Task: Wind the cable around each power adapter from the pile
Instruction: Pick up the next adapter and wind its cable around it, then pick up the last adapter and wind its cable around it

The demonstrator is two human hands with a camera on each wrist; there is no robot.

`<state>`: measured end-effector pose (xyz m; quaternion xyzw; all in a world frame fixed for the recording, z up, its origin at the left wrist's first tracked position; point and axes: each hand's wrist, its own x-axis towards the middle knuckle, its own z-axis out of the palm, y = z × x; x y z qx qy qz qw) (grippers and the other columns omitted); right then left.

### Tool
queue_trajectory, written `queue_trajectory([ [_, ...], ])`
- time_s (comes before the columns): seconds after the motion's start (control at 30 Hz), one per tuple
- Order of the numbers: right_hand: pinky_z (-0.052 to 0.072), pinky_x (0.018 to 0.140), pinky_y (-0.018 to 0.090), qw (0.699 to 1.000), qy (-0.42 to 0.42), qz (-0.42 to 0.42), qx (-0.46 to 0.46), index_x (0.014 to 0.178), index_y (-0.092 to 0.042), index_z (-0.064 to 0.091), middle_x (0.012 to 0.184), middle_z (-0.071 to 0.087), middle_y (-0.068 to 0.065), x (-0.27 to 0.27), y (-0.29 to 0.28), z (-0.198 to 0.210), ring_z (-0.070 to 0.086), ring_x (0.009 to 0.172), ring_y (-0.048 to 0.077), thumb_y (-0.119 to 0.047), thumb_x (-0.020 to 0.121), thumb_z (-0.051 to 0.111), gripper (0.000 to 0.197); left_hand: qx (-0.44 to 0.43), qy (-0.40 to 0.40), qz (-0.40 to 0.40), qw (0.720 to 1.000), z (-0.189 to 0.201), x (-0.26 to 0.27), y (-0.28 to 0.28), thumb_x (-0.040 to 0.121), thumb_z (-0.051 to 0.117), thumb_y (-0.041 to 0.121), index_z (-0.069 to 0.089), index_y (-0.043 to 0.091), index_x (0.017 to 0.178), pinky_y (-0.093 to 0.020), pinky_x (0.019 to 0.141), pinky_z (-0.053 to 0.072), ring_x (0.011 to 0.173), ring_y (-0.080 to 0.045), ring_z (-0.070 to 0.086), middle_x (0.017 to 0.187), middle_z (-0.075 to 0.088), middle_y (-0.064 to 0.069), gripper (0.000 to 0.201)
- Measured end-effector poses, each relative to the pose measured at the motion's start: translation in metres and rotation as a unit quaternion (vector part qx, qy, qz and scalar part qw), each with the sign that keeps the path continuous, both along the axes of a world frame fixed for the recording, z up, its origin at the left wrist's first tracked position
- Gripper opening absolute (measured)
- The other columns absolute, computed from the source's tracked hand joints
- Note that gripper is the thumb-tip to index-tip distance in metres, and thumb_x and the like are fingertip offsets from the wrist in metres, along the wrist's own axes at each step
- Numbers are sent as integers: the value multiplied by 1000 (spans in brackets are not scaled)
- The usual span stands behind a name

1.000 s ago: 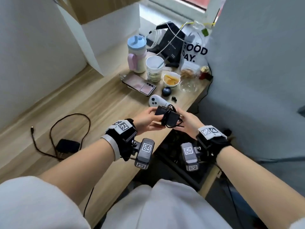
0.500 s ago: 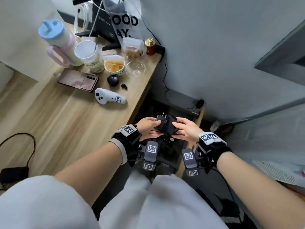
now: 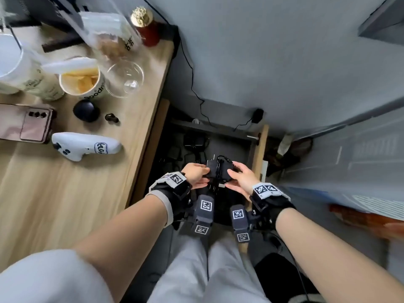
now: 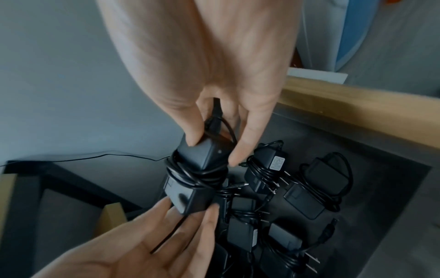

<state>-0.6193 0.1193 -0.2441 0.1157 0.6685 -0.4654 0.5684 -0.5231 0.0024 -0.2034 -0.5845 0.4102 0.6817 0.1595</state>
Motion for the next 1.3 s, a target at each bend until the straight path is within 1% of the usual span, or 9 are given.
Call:
queue_trajectory([
  [0.07, 52, 79, 34, 1000, 3, -13, 3, 137, -11, 41, 142, 42, 12, -3, -5, -21, 48, 124, 31, -3, 95, 47, 43, 13, -6, -12, 1000, -18, -5, -5, 98, 47, 14, 48, 5, 132, -35, 94, 46, 97, -21, 54, 112, 53, -8, 35],
  [0.13, 49, 91, 38, 1000, 9, -17, 3, 137, -12, 41, 141, 42, 12, -6, -10, -39, 48, 125, 30, -1, 95, 45, 43, 17, -8, -18, 1000, -33, -9, -10, 98, 46, 18, 47, 6, 135, -37, 95, 45, 112, -23, 52, 122, 52, -8, 38],
  [0.2, 48, 92, 37, 1000, 26, -13, 5, 139, -15, 39, 143, 41, 11, -10, -14, -56, 48, 125, 29, 1, 95, 44, 47, 16, -10, -34, 999, -48, -12, -13, 98, 47, 21, 45, 10, 137, -35, 91, 45, 122, -24, 50, 134, 50, -7, 41],
  [0.3, 49, 88, 33, 998, 64, 6, 18, 144, -18, 33, 147, 35, 12, -14, -20, -72, 47, 126, 29, 1, 95, 45, 54, 6, -6, -69, 998, -62, -16, -13, 98, 46, 26, 42, 16, 139, -29, 82, 43, 112, -17, 52, 137, 49, -2, 42],
  [0.4, 50, 89, 32, 993, 102, 38, 39, 145, -20, 31, 149, 31, 14, -16, -25, -83, 48, 124, 30, -1, 95, 45, 56, 4, -5, -76, 997, -73, -19, -13, 98, 46, 27, 41, 17, 140, -29, 84, 41, 105, -14, 49, 138, 49, 0, 43],
  [0.7, 43, 103, 41, 980, 138, 115, 86, 148, -21, 23, 149, 32, 11, -21, -34, -97, 46, 127, 32, -3, 95, 46, 60, 24, -7, -55, 998, -90, -19, -19, 98, 47, 31, 47, 15, 135, -34, 91, 42, 125, -19, 47, 137, 48, 0, 40],
  [0.83, 30, 108, 27, 966, 168, 169, 102, 148, -21, 24, 150, 33, 7, -23, -35, -94, 37, 135, 25, -8, 96, 47, 59, 29, -6, -60, 998, -91, -19, -18, 98, 45, 31, 44, 15, 138, -34, 93, 42, 127, -18, 46, 140, 47, -1, 43],
  [1.13, 24, 104, 18, 970, 151, 169, 89, 144, -9, 30, 149, 33, 8, -24, -29, -53, 31, 138, 23, 4, 94, 40, 53, 35, 5, -78, 996, -57, -9, -16, 100, 41, 28, 44, 12, 137, -34, 96, 41, 127, -20, 47, 141, 47, -3, 40],
  [1.3, 34, 105, 33, 983, 95, 143, 66, 140, -6, 37, 145, 41, 10, -21, -23, -6, 39, 133, 26, -2, 99, 33, 42, 38, 26, -101, 994, -14, 0, -14, 100, 41, 30, 52, 15, 121, -33, 96, 41, 103, -20, 56, 126, 58, -7, 28],
])
